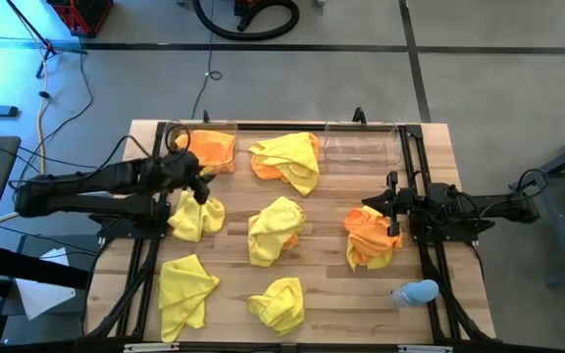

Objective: Sort microfiber towel by color & place in baskets
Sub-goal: Put the top yellow microfiber cloth into the right transparent bin

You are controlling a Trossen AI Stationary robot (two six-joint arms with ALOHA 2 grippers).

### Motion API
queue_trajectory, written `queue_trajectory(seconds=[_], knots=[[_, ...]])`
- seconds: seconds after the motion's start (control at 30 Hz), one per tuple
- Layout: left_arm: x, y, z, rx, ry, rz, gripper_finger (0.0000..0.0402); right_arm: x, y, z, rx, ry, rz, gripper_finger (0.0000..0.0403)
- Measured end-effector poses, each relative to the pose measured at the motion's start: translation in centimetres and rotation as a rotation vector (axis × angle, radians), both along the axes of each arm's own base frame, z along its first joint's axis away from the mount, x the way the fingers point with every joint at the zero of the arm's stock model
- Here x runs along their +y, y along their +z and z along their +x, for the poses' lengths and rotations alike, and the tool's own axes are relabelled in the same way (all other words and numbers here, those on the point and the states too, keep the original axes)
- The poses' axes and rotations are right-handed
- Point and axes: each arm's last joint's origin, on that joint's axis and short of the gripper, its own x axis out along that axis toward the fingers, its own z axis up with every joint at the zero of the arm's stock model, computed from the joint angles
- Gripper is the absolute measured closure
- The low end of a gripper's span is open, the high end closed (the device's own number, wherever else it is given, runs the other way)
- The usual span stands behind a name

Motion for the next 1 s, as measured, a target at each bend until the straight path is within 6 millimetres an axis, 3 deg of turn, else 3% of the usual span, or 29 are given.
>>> queue_trajectory(seconds=[0.23, 0.47, 0.67, 0.87, 1.0], knots=[[-2.7, 0.2, -0.1, -0.012, -0.186, 0.057, 0.0271, 0.0, 0.0, 0.0, 0.000, 0.000, 0.000, 0.0402], [-4.2, -2.5, 0.1, 0.009, -0.240, 0.119, 0.0271, 0.0, 0.0, 0.0, 0.000, 0.000, 0.000, 0.0402], [-4.9, -3.6, 0.0, 0.033, -0.300, 0.151, 0.0271, 0.0, 0.0, 0.0, -0.001, 0.000, 0.017, 0.0402], [-5.0, -3.6, -0.1, 0.042, -0.323, 0.170, 0.0271, -0.4, 0.3, 0.0, -0.055, -0.122, 0.245, 0.0402], [-5.1, -3.6, -0.1, 0.055, -0.349, 0.181, 0.0271, -0.3, 1.0, 0.4, -0.120, -0.123, 0.219, 0.0402]])
